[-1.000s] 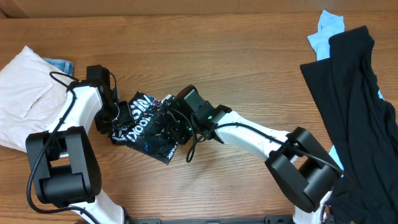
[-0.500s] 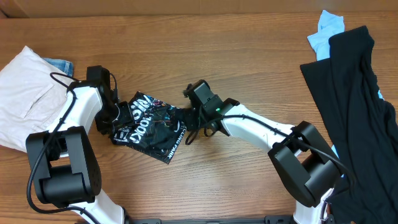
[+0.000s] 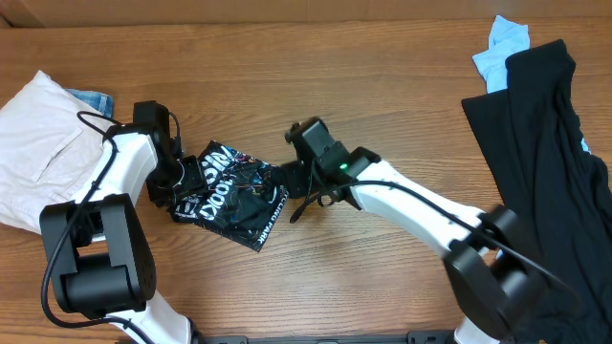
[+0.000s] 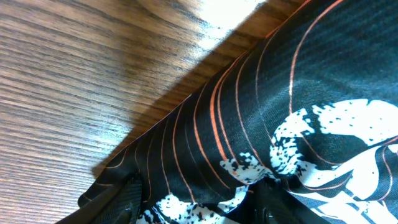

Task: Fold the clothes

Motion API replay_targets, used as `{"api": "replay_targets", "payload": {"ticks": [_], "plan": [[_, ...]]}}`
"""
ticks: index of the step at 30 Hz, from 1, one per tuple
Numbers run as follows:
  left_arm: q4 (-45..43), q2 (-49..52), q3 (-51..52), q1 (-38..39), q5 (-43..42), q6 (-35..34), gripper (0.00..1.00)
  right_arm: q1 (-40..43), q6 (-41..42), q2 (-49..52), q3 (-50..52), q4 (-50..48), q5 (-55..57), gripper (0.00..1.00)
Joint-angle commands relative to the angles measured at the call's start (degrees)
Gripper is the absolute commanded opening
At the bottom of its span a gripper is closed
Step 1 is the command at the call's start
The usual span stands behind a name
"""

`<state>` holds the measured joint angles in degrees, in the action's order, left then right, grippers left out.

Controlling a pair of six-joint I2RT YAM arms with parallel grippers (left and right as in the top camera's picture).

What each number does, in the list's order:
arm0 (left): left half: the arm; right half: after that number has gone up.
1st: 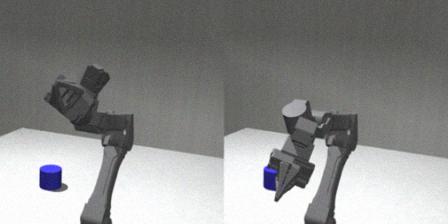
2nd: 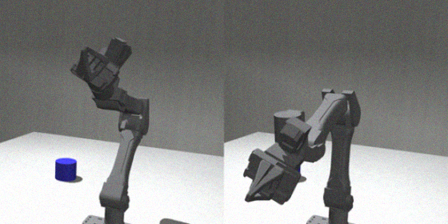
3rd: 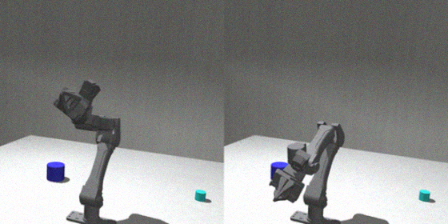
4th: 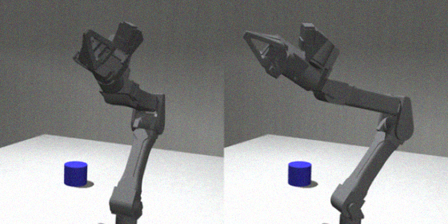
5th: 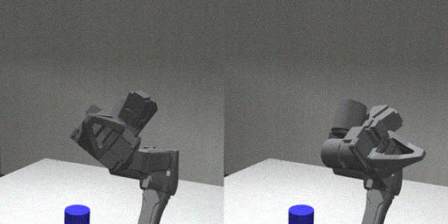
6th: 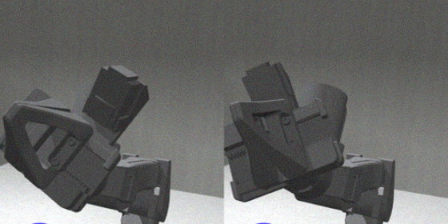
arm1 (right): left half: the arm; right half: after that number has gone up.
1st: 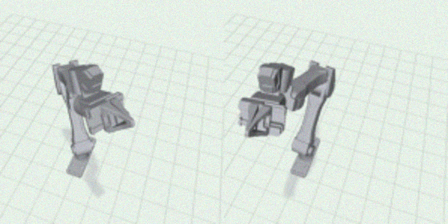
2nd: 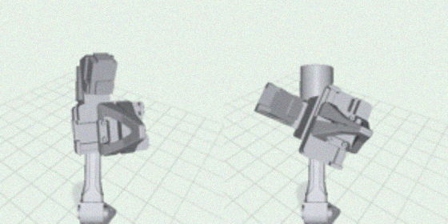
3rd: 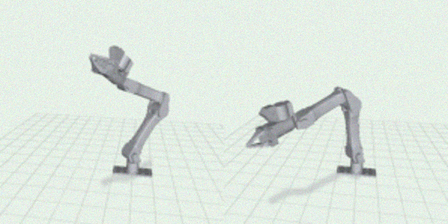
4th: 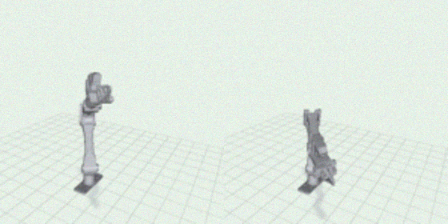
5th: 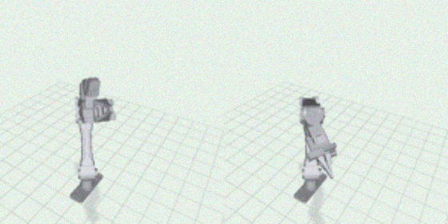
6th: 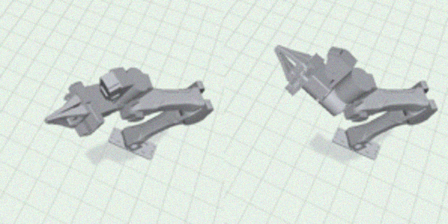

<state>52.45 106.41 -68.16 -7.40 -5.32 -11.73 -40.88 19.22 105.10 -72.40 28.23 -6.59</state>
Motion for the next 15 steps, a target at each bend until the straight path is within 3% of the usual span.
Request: {"api": "replay_targets", "payload": {"ticks": [1,15], "plan": [[0.0,-0.76,0.5,-0.09,-0.48,-0.7,0.61,0.13,-4.7,-2.58,-2.62,-0.92,-1.18,0.59],[0.24,-0.76,0.5,-0.09,-0.52,-0.72,0.62,0.07,-4.68,6.88,-2.56,-4.37,-1.7,0.56]]}}
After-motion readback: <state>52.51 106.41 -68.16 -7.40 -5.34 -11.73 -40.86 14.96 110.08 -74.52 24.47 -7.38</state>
